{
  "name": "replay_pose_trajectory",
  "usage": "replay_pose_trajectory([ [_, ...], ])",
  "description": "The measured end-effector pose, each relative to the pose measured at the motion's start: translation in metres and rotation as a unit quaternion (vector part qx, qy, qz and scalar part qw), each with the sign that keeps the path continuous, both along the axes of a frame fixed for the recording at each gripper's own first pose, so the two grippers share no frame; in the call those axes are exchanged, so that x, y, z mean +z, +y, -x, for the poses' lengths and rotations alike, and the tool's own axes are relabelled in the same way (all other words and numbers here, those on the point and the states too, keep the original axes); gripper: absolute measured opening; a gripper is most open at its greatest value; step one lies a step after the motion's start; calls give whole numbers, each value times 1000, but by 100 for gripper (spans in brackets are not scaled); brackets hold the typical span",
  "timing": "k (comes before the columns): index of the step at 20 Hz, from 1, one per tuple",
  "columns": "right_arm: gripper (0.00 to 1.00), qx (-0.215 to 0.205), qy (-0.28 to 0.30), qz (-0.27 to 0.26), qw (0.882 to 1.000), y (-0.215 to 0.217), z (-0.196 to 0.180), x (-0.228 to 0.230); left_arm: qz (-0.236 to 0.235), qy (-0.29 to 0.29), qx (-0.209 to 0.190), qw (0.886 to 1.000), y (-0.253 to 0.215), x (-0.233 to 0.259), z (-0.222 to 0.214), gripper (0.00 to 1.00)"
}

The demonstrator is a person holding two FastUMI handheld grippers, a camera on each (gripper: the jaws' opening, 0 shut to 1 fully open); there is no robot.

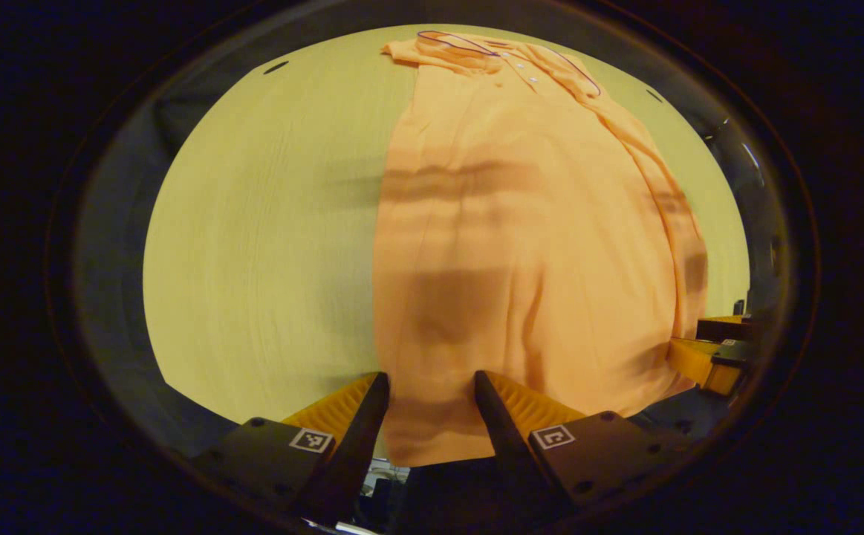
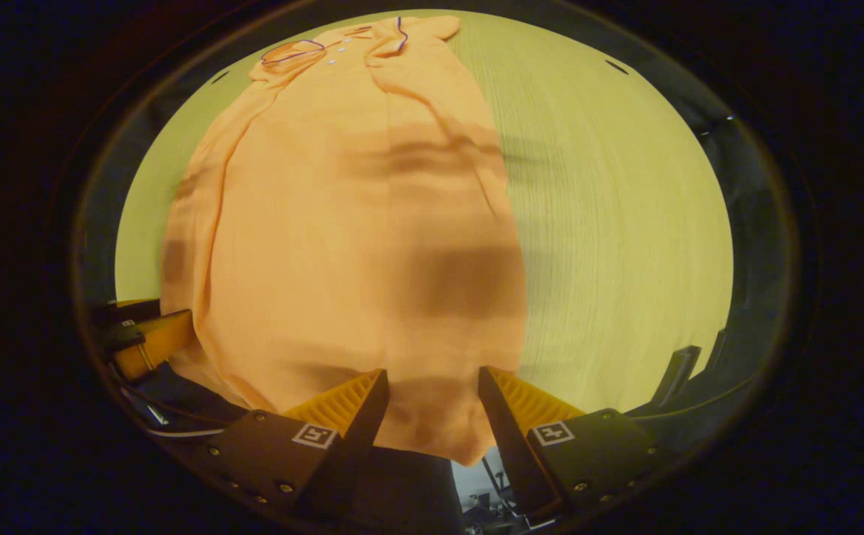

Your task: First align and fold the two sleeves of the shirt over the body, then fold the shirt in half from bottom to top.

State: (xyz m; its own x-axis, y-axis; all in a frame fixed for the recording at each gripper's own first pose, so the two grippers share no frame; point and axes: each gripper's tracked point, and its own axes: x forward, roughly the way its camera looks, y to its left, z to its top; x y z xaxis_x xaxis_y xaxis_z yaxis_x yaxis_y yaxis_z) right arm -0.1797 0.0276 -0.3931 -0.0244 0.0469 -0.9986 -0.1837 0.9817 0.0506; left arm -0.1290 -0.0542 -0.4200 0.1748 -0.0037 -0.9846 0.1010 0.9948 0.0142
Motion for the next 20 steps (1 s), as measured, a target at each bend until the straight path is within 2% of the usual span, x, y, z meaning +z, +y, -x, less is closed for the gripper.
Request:
replay_pose_trajectory([
  [1,77,-7,-3,1,1000,-1,-1,0,2,1,-3,1000,-2,-2,0,82],
  [2,57,-12,1,0,1000,1,-3,0,1,3,-7,1000,-2,-2,1,80],
  [3,51,-13,0,0,1000,-1,-4,-1,3,-1,-8,1000,-3,-1,-2,78],
  [4,36,-18,0,0,1000,-1,-5,0,5,-4,-3,1000,-3,-1,-4,66],
  [5,29,-13,3,-1,1000,0,-4,0,7,-7,-2,1000,-6,0,-6,52],
  [6,28,-9,4,-1,1000,-2,-3,0,11,-11,0,1000,-7,0,-8,37],
  [7,28,-26,-8,-2,1000,1,-9,0,9,-8,-3,1000,-8,0,-6,22],
  [8,1,-33,0,-3,999,-1,-3,-2,8,-4,-12,1000,-9,0,-6,16],
  [9,0,-25,-8,-3,1000,2,-7,0,9,-7,-7,1000,-9,-1,-7,16],
  [10,1,-22,-8,-2,1000,1,-7,1,11,-13,-5,1000,-8,2,-9,6],
  [15,1,-27,-15,-11,999,6,-10,5,23,-22,-4,999,-11,4,-10,6],
  [20,1,-28,-61,-28,997,14,-55,33,33,-62,8,998,-12,35,-51,6],
])
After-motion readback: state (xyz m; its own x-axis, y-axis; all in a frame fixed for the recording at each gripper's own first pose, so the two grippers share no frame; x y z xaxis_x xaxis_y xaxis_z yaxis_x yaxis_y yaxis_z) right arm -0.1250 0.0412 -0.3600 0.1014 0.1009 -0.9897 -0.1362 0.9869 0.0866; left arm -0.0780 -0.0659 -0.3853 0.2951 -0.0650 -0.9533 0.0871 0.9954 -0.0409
